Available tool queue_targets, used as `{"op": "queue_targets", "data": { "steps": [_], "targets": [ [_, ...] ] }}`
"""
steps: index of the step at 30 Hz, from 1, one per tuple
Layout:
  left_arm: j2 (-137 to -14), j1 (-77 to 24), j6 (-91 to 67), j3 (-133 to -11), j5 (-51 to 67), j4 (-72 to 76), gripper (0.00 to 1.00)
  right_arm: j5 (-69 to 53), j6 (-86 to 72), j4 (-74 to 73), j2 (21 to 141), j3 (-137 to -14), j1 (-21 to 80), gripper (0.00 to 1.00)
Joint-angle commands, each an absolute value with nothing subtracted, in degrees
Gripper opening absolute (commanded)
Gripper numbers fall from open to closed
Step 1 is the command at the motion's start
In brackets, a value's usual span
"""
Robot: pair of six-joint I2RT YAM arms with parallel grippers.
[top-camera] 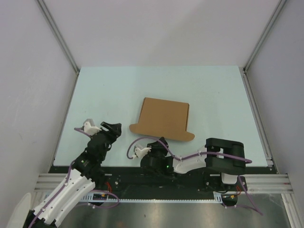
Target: Fold the paper box
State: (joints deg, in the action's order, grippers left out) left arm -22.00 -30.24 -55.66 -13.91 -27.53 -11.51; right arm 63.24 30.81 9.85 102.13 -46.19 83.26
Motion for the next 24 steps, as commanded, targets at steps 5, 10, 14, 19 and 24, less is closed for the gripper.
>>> {"op": "queue_targets", "data": {
  "steps": [5,10,14,19,24],
  "targets": [
    [-22.0,-30.1,-57.5,-14.3,-29.5,-12.1,0.71,65.7,33.8,14.5,101.3,-47.3,82.6,0.11],
    [-22.1,-30.1,-57.7,-14.5,-29.7,-12.4,0.71,65.0,33.3,12.6,97.3,-47.3,83.8,0.04],
    [-22.1,-30.1,-58.5,-14.7,-30.8,-13.1,0.72,62.0,29.5,6.2,92.1,-48.6,84.3,0.03],
    [-23.3,-30.1,-62.6,-14.3,-30.7,-19.4,0.69,61.4,29.0,3.5,89.7,-49.1,84.1,0.03],
    [-15.9,-32.9,-71.7,-5.2,-25.2,-20.2,0.56,59.5,24.1,1.0,90.1,-49.1,84.3,0.03]
  ]
}}
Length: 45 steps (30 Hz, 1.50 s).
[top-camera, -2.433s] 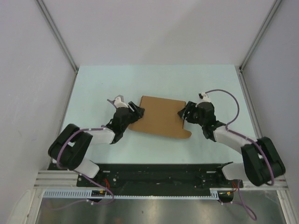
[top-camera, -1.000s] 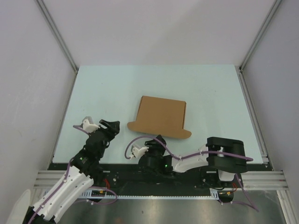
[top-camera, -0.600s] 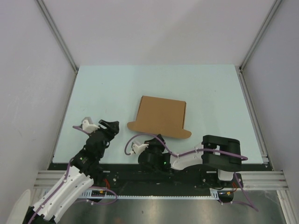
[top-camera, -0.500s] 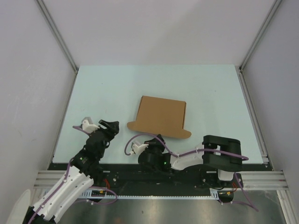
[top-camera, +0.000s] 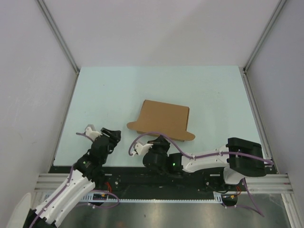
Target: Fold the paper box
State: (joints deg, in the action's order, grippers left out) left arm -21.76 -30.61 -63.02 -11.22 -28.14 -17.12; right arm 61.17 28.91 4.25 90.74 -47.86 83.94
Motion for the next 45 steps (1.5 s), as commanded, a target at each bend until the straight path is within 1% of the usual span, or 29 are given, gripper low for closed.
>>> {"op": "queue_targets", "data": {
  "steps": [1,3,5,6,10,12,15,17,18,19,21,22,24,25,27,30,32,33,34,35,36,37,38,39,40,41,42,44,45],
  "targets": [
    [-14.1,-33.4,-74.1,-4.3,-26.2,-20.5,0.55,58.8,23.1,0.3,91.0,-49.0,84.5,0.04],
    [-9.3,-33.8,-75.5,-2.6,-26.5,-21.1,0.52,58.0,21.5,-1.5,92.0,-49.1,84.6,0.04],
    [-7.5,-33.8,-75.1,-1.7,-25.5,-19.6,0.49,56.4,18.5,-2.9,93.0,-49.1,84.4,0.03],
    [-7.4,-33.9,-75.1,-0.8,-24.7,-18.8,0.46,55.7,17.3,-3.4,93.2,-49.0,84.3,0.04],
    [-12.9,-35.3,-75.9,1.8,-20.0,-14.5,0.39,52.9,13.0,-4.7,94.5,-48.6,83.7,0.04],
    [-14.9,-37.8,-76.1,2.2,-20.9,-11.5,0.36,52.2,12.0,-5.2,95.0,-48.6,83.7,0.04],
    [-17.2,-40.8,-76.3,1.5,-24.8,-9.0,0.33,51.5,10.4,-6.1,95.0,-48.7,83.7,0.06],
    [-17.9,-41.0,-75.3,0.4,-26.4,-8.4,0.33,51.1,9.1,-7.4,94.7,-48.7,83.7,0.12],
    [-17.8,-41.0,-75.0,-1.8,-28.9,-9.1,0.34,51.3,8.8,-8.2,94.5,-48.6,83.8,0.18],
    [-17.7,-41.0,-73.1,-2.9,-30.4,-10.4,0.34,51.9,8.4,-8.5,94.0,-48.6,83.9,0.32],
    [-16.8,-40.9,-70.5,-6.7,-34.2,-11.2,0.34,53.8,7.7,-8.9,91.4,-48.7,84.5,0.44],
    [-16.6,-41.0,-68.3,-7.7,-35.4,-11.8,0.35,54.3,7.9,-8.8,90.0,-48.6,84.7,0.54],
    [-17.0,-41.0,-65.4,-10.5,-38.5,-11.9,0.38,55.6,9.9,-7.4,85.3,-48.6,86.2,0.62],
    [-17.4,-40.9,-64.2,-11.3,-39.1,-11.2,0.39,56.2,10.6,-6.9,83.8,-48.8,86.8,0.69],
    [-19.5,-40.9,-61.8,-13.4,-40.4,-10.5,0.4,58.2,11.7,-6.9,79.6,-50.0,88.2,0.72],
    [-23.3,-40.9,-60.6,-14.1,-41.6,-7.2,0.43,59.4,10.0,-6.8,74.3,-51.2,87.8,0.73],
    [-25.3,-40.3,-62.1,-12.8,-42.1,-4.7,0.45,59.2,3.6,-7.7,67.9,-51.1,83.3,0.73],
    [-26.5,-39.8,-63.5,-12.1,-41.6,-3.9,0.45,56.7,0.4,-10.9,65.3,-51.1,80.3,0.72],
    [-28.3,-39.1,-64.6,-11.6,-39.9,-2.6,0.45,55.0,-8.4,-13.0,61.2,-51.0,72.4,0.72],
    [-29.1,-37.4,-65.6,-10.4,-38.6,-1.9,0.45,52.8,-12.1,-14.8,58.6,-50.5,68.1,0.71],
    [-29.7,-36.4,-66.4,-9.8,-37.5,-1.2,0.44,46.8,-15.8,-16.0,56.1,-48.4,63.8,0.68],
    [-30.7,-35.5,-66.4,-9.3,-36.5,-0.3,0.43,43.1,-21.0,-16.6,51.4,-46.9,53.5,0.66],
    [-31.3,-34.1,-66.5,-9.1,-35.5,-0.4,0.43,37.0,-23.8,-16.6,49.7,-45.6,49.2,0.63],
    [-31.9,-33.2,-68.3,-9.2,-35.5,-1.2,0.42,33.9,-25.7,-17.5,48.4,-43.3,44.0,0.56],
    [-33.3,-32.4,-69.6,-9.3,-35.0,-3.5,0.39,31.1,-27.5,-18.1,47.6,-42.4,39.8,0.52],
    [-33.9,-30.4,-70.5,-8.9,-32.5,-3.8,0.37,25.9,-31.1,-18.8,47.4,-41.5,32.2,0.48],
    [-34.5,-29.9,-71.7,-8.4,-31.0,-3.0,0.35,23.1,-32.2,-18.9,47.6,-40.5,29.1,0.39],
    [-35.3,-29.8,-74.4,-6.2,-27.8,-2.4,0.27,18.5,-35.7,-17.9,48.8,-37.2,23.5,0.33],
    [-35.4,-29.8,-75.7,-5.3,-26.8,-1.3,0.24,17.5,-36.6,-17.2,49.0,-36.0,22.8,0.29]
  ]
}}
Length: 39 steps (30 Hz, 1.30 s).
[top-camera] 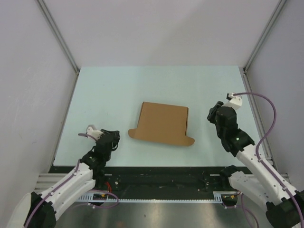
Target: Fold the paper box
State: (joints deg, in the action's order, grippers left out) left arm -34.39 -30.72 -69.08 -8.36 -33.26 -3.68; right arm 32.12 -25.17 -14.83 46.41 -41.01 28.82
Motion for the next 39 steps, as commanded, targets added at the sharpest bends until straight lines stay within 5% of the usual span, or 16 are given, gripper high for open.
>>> {"op": "queue_targets", "data": {
  "steps": [1,11,29,39],
  "targets": [
    [-35.5,-29.9,-76.1,-4.5,-25.8,-1.0,0.2,17.3,-37.6,-16.9,49.5,-33.8,22.2,0.28],
    [-42.8,-31.8,-78.9,3.9,-22.8,12.2,0.16,8.6,-45.7,-0.5,55.7,-19.3,20.7,0.25],
    [-93.2,-31.8,-80.7,2.3,-17.2,67.7,0.24,2.8,-51.2,27.2,66.5,-9.1,21.8,0.24],
    [-110.0,-32.2,-81.3,2.6,-10.8,91.8,0.2,-1.3,-52.5,36.8,70.6,-8.4,24.3,0.22]
  ]
}}
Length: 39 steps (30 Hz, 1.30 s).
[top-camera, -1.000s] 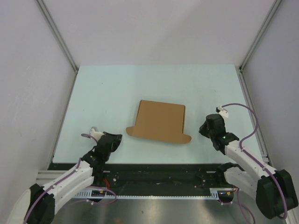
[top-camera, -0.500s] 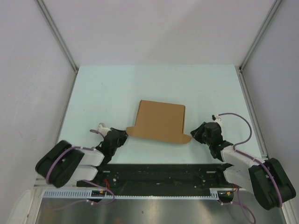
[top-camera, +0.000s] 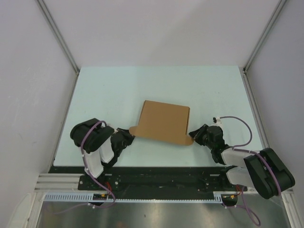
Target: Fold the paper box
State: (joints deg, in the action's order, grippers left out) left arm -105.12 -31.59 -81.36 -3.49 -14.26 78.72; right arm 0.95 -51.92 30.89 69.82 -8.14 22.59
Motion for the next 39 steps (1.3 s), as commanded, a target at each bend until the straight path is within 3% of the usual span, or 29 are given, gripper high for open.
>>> {"op": "queue_targets", "data": {
  "steps": [1,7,15,25,39],
  "targets": [
    [-111.4,-32.3,-81.3,3.1,-10.8,93.0,0.19,-1.3,-52.6,37.3,70.8,-8.4,25.3,0.22],
    [-112.7,-34.3,-79.5,4.3,-10.5,98.9,0.17,-0.7,-53.4,37.8,70.8,-8.8,29.9,0.21],
    [-99.3,-36.6,-74.3,4.5,-10.5,93.7,0.11,1.7,-52.6,30.7,62.0,-10.4,32.4,0.21],
    [-62.5,-45.2,-59.5,-6.8,-17.3,49.1,0.09,3.5,-51.2,20.0,50.5,-12.7,33.7,0.21],
    [-48.4,-49.1,-57.5,-9.7,-18.5,32.5,0.09,4.6,-50.1,8.3,41.8,-19.8,34.4,0.22]
  ]
}}
